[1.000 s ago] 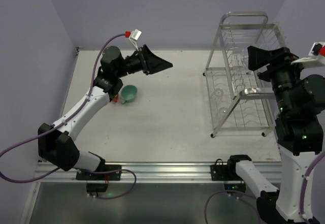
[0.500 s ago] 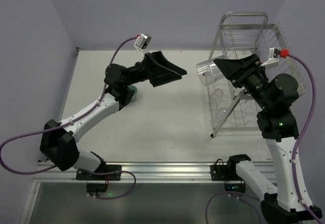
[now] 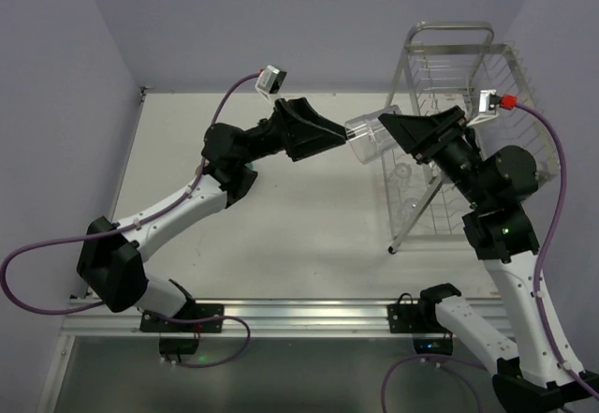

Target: Unload the cups from the dish rack

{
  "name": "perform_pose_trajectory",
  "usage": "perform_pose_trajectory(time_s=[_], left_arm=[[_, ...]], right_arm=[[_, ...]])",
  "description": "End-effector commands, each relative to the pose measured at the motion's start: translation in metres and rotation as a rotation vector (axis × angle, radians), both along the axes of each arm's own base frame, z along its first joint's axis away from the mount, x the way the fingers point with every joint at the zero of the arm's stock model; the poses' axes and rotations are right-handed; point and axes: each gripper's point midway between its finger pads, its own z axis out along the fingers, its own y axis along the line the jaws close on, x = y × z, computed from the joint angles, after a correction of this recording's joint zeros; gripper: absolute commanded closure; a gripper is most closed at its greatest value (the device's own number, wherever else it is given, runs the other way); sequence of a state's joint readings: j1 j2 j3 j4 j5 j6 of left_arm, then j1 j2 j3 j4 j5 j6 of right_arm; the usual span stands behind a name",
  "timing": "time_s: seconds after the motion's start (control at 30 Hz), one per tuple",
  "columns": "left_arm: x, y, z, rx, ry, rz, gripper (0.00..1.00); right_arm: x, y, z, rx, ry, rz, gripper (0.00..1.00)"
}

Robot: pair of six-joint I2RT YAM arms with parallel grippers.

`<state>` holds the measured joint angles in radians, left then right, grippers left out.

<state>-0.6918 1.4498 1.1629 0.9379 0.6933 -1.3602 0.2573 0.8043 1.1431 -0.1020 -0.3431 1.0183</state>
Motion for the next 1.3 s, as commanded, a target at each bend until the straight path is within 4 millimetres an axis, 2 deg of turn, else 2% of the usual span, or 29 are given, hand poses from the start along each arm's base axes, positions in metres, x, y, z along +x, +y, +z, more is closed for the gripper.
perform_pose_trajectory(time_s=[0.0, 0.17, 0.27, 0.3, 0.33, 0.37, 0.47, 0.5, 0.53, 0.63, 0.67, 0.7, 0.8, 0.93, 0.97, 1.03, 1.1, 1.17, 1.23, 1.27], left_arm=[[-0.002, -0.002, 0.016, -0.073, 0.016, 0.009, 0.09], [-0.001, -0.006, 0.020, -0.129, 0.086, -0.004, 0.19], [-0.004, -0.009, 0.023, -0.161, 0.118, -0.049, 0.30], [-0.004, -0.009, 0.022, -0.164, 0.141, -0.068, 0.40], [-0.004, -0.010, 0.021, -0.164, 0.153, -0.076, 0.45], [-0.004, -0.011, 0.019, -0.163, 0.169, -0.087, 0.58], [-0.003, -0.014, 0.014, -0.160, 0.185, -0.103, 0.80], [-0.004, -0.014, 0.013, -0.157, 0.189, -0.110, 0.99], [-0.004, -0.014, 0.012, -0.151, 0.191, -0.117, 1.00], [-0.008, -0.013, 0.009, -0.141, 0.178, -0.125, 1.00], [-0.009, -0.011, 0.008, -0.136, 0.166, -0.120, 1.00], [-0.010, -0.010, 0.006, -0.123, 0.153, -0.122, 1.00], [-0.007, -0.006, 0.000, -0.050, 0.124, -0.073, 1.00], [0.004, 0.002, -0.012, 0.122, 0.061, 0.076, 1.00], [0.007, 0.007, -0.025, 0.210, 0.041, 0.134, 1.00], [0.016, 0.017, -0.024, 0.261, 0.009, 0.231, 1.00], [0.023, 0.032, -0.037, 0.343, 0.003, 0.308, 1.00], [0.022, 0.045, -0.047, 0.387, -0.005, 0.332, 1.00], [0.031, 0.056, -0.063, 0.440, 0.011, 0.380, 1.00], [0.032, 0.064, -0.082, 0.521, 0.024, 0.408, 1.00]], right_arm=[[-0.004, 0.005, 0.025, 0.037, -0.125, -0.001, 1.00], [-0.002, 0.014, 0.023, 0.003, -0.169, -0.009, 1.00], [0.001, 0.019, 0.015, -0.004, -0.163, 0.000, 1.00], [0.001, 0.019, 0.014, -0.003, -0.166, 0.000, 1.00], [0.002, 0.020, 0.011, -0.006, -0.164, 0.001, 1.00], [0.002, 0.019, 0.011, -0.008, -0.170, -0.004, 1.00], [0.001, 0.022, 0.010, -0.026, -0.172, 0.004, 1.00], [0.001, 0.022, 0.010, -0.033, -0.170, 0.004, 1.00], [0.000, 0.022, 0.010, -0.040, -0.164, 0.005, 1.00], [-0.001, 0.019, 0.009, -0.089, -0.163, -0.014, 0.65], [-0.002, 0.018, 0.012, -0.098, -0.171, -0.018, 0.48], [-0.003, 0.018, 0.004, -0.124, -0.140, -0.016, 0.41], [-0.014, 0.014, 0.014, -0.164, -0.164, -0.010, 0.20], [-0.031, 0.004, 0.021, -0.216, -0.159, -0.022, 0.10], [-0.033, 0.002, 0.023, -0.222, -0.158, -0.028, 0.09], [-0.034, -0.004, 0.023, -0.246, -0.141, -0.053, 0.09], [-0.031, -0.007, 0.015, -0.294, -0.110, -0.070, 0.09], [-0.027, -0.008, 0.016, -0.330, -0.103, -0.083, 0.09], [-0.025, -0.006, 0.012, -0.360, -0.082, -0.069, 0.09], [-0.024, -0.002, 0.009, -0.373, -0.077, -0.047, 0.09]])
